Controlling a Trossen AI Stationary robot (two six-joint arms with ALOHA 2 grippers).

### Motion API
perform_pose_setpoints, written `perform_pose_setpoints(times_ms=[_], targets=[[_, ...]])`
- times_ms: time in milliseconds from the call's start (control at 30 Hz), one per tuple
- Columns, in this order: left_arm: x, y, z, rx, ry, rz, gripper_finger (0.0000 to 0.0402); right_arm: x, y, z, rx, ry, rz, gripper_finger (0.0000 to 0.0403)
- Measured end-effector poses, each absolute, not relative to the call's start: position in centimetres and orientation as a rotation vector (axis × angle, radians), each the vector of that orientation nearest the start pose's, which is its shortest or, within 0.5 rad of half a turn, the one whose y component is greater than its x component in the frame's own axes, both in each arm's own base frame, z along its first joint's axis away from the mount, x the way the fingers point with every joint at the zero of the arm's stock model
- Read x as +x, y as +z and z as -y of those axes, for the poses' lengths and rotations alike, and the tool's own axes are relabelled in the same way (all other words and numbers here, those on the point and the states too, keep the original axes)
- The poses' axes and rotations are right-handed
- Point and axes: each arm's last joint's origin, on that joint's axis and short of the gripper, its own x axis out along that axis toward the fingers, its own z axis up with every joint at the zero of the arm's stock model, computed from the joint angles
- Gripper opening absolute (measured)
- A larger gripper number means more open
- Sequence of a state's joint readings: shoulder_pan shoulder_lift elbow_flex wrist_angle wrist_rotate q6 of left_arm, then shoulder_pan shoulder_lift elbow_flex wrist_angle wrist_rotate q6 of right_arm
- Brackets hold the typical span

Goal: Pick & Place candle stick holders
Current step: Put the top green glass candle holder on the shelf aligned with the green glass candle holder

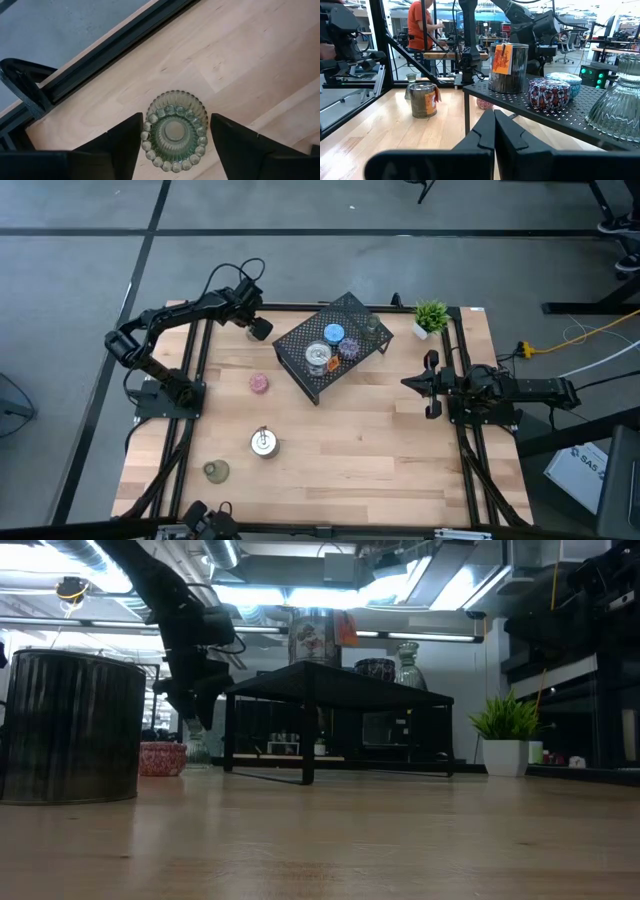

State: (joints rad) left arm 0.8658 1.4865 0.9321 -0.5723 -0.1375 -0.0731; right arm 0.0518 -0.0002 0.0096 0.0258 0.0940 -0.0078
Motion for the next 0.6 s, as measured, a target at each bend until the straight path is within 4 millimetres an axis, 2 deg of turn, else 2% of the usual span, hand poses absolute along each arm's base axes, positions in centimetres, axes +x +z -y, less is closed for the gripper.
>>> perform_pose_setpoints(times_ms=[333,600], targets=[[17.78,20.16,-21.51,-0.476,0.933,-1.064,0.0191,9.69,16.94,-0.23,-0.005,-0.043,0.036,0.0],[17.74,20.14,-21.46,-0.479,0.932,-1.071,0.0183,9.69,16.92,-0.23,-0.005,-0.042,0.035,0.0]])
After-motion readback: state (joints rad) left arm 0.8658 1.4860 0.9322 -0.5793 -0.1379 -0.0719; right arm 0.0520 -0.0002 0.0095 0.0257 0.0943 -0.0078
